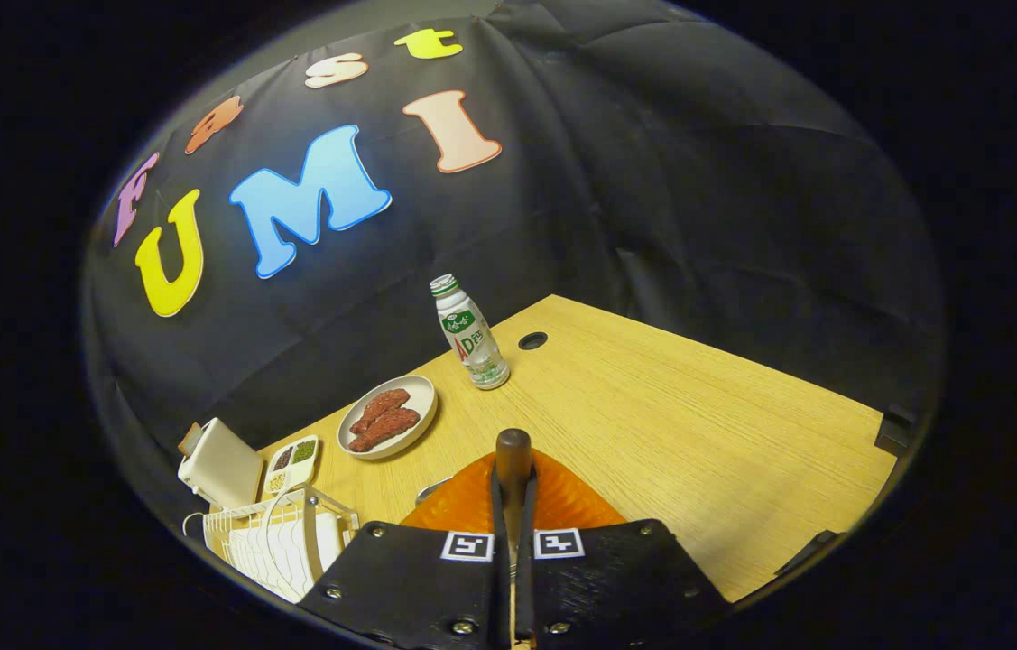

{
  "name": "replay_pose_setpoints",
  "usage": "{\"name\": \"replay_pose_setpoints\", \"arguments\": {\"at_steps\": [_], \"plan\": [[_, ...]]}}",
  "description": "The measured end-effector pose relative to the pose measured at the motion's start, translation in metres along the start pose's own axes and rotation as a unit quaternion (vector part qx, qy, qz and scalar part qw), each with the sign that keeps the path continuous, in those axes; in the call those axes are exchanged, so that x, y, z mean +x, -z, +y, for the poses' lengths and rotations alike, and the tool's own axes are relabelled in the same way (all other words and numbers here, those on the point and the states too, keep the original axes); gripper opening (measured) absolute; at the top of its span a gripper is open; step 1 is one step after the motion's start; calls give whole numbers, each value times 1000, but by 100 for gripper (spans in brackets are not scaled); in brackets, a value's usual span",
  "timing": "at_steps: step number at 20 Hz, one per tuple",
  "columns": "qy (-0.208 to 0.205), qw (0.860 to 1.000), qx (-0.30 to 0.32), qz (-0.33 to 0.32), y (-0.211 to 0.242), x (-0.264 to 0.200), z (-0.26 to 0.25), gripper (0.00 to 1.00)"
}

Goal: Take the plate from the dish rack, then take the spoon from the basket and place it into the plate.

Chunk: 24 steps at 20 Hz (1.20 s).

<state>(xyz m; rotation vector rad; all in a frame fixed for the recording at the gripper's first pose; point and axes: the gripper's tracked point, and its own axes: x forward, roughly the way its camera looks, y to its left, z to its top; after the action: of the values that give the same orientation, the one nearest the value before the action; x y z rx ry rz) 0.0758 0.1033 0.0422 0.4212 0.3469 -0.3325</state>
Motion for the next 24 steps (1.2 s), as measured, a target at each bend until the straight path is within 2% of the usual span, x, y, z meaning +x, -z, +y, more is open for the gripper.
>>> {"name": "replay_pose_setpoints", "arguments": {"at_steps": [5, 13, 19, 24], "plan": [[-8, 999, -34, 8, -2, 3, 17, 2], [0, 994, -102, -30, -39, -22, 48, 2], [4, 977, -206, -60, -59, -62, 100, 2], [-28, 966, -246, -80, -53, -107, 162, 2]]}}
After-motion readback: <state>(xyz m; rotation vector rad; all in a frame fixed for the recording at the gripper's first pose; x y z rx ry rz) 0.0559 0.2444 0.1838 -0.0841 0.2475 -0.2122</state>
